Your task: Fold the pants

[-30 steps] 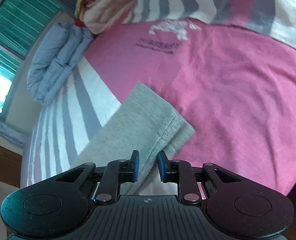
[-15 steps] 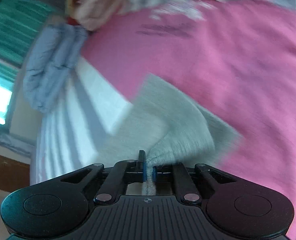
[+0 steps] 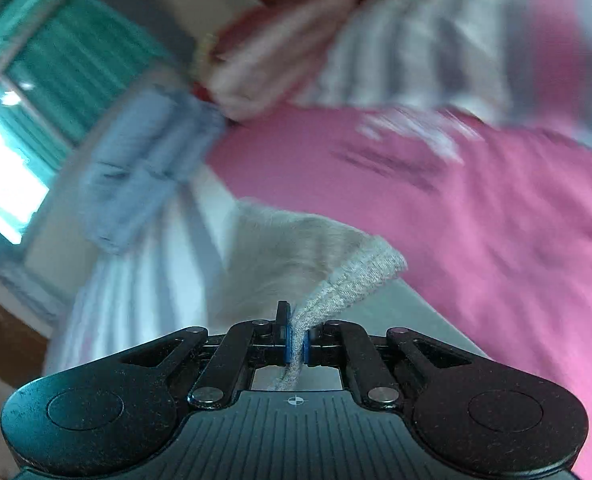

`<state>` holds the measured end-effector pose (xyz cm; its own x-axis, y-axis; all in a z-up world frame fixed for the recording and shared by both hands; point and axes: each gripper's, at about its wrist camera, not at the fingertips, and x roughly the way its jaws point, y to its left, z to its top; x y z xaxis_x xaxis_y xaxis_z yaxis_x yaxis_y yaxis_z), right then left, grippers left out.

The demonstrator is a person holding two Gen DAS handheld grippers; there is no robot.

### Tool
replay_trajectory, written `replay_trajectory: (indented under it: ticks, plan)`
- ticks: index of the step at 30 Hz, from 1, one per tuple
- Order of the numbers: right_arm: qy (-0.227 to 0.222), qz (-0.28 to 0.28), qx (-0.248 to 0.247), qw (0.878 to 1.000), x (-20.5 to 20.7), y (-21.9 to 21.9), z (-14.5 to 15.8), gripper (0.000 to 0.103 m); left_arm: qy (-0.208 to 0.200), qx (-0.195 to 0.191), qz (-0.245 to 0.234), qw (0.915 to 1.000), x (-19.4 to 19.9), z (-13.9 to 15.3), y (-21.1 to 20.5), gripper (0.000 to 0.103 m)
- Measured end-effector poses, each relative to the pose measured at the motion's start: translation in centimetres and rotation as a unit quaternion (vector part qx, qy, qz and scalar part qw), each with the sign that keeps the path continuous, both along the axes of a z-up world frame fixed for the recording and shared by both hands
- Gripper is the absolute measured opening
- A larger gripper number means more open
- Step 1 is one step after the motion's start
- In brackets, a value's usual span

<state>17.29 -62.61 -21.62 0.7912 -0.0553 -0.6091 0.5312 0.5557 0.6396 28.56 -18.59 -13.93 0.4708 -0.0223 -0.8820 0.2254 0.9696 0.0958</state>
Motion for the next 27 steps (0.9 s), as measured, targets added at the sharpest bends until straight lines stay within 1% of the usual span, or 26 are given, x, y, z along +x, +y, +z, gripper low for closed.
replay_trajectory:
  ticks: [4, 7, 9, 10, 11, 13, 15, 17, 19, 20, 21, 24, 25, 26, 27]
  plan:
    - [0.025, 0.009, -0.026, 0.999, -0.3, 0.5, -1.3, 0.005, -0.001, -0.004, 0.004, 1.0, 0.0, 0.1, 0.2, 0.081]
    - [0.039, 0.002, -0.015, 0.999, -0.9, 0.9, -2.3, 0.005, -0.002, -0.003, 0.003, 1.0, 0.0, 0.2, 0.4, 0.081]
    - [0.03, -0.009, -0.003, 1.0, -1.7, 1.0, -2.2, 0.005, -0.003, 0.0, 0.004, 1.0, 0.1, 0.0, 0.4, 0.082]
    - [0.026, -0.009, -0.005, 1.0, -2.1, 1.1, -2.1, 0.005, -0.002, 0.0, 0.004, 1.0, 0.2, -0.1, 0.4, 0.082]
    - [0.034, -0.007, -0.009, 0.999, -2.2, 1.2, -2.3, 0.005, 0.0, 0.001, 0.005, 1.0, 0.3, -0.3, 0.3, 0.082]
    - [0.064, -0.003, -0.016, 0.998, -2.1, 1.3, -2.9, 0.005, 0.001, 0.004, 0.003, 1.0, 0.2, -0.5, 0.2, 0.081]
    - [0.065, 0.002, 0.001, 0.998, -2.0, 0.7, -2.9, 0.006, 0.0, 0.008, 0.0, 1.0, 0.0, -0.5, 0.1, 0.081]
    - [0.059, -0.007, 0.016, 0.998, -2.9, -0.1, -1.8, 0.015, -0.001, 0.002, -0.001, 1.0, 0.0, -0.3, 0.1, 0.081]
    - [0.059, -0.013, 0.014, 0.998, -3.8, -0.9, -0.9, 0.019, -0.003, -0.007, -0.002, 1.0, 0.0, 0.0, -0.1, 0.082]
    - [0.07, -0.012, 0.015, 0.997, -4.1, -1.2, -0.9, 0.021, -0.004, -0.008, -0.004, 0.9999, -0.1, 0.0, -0.2, 0.082]
    - [0.078, -0.015, 0.021, 0.997, -4.3, -1.6, -0.9, 0.021, -0.004, -0.009, -0.007, 0.9999, -0.1, 0.0, -0.3, 0.082]
    - [0.075, -0.035, 0.061, 0.995, -5.5, -2.3, -1.3, 0.023, 0.002, 0.0, -0.009, 1.0, -0.4, -0.4, -0.5, 0.082]
    - [0.082, -0.036, 0.067, 0.994, -5.8, -2.4, -1.4, 0.032, 0.002, -0.001, -0.009, 1.0, -0.5, -0.4, -0.3, 0.082]
    - [0.085, -0.048, 0.07, 0.993, -6.2, -2.6, -1.2, 0.044, 0.001, -0.004, -0.008, 1.0, -0.5, -0.3, -0.2, 0.082]
    - [0.075, -0.059, 0.072, 0.993, -6.8, -2.7, -1.0, 0.049, 0.001, -0.006, -0.007, 1.0, -0.5, -0.2, -0.1, 0.082]
